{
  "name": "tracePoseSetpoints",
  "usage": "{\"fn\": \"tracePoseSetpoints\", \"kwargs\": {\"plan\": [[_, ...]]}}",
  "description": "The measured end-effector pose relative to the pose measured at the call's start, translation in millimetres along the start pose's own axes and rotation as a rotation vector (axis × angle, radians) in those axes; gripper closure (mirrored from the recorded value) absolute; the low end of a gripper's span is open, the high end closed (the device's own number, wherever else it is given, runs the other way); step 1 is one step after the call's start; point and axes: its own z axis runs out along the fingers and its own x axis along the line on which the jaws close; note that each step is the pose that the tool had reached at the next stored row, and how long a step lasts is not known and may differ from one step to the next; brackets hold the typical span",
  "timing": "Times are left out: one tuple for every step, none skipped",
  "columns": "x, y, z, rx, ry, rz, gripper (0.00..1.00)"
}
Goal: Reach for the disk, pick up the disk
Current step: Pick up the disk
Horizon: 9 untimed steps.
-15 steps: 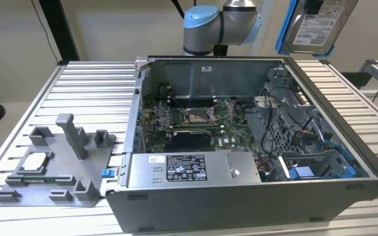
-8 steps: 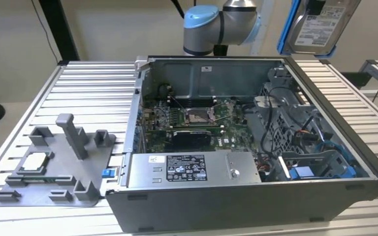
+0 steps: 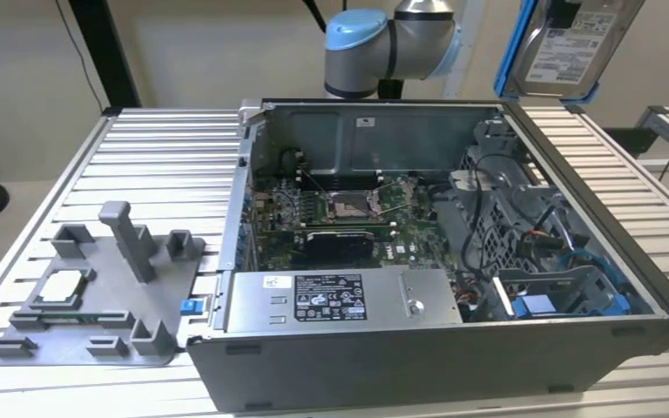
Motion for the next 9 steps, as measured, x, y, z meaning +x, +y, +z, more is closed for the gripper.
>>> {"fn": "tracePoseSetpoints", "kwargs": {"plan": [[0.3,-0.4,0.0,0.0000,0.0000,0.000,1.00],[0.6,-0.9,0.0,0.0000,0.0002,0.000,1.00],[0.8,-1.3,0.1,0.0000,0.0002,0.000,1.00],[1.1,-1.8,0.1,0.0000,0.0002,0.000,1.00],[1.4,-2.2,0.1,0.0001,0.0004,0.000,1.00],[1.7,-2.7,0.2,0.0001,0.0005,0.000,1.00],[2.0,-3.1,0.2,0.0001,0.0005,0.000,1.00],[2.2,-3.6,0.2,0.0001,0.0006,0.000,1.00],[2.5,-4.0,0.3,0.0001,0.0006,0.000,1.00]]}}
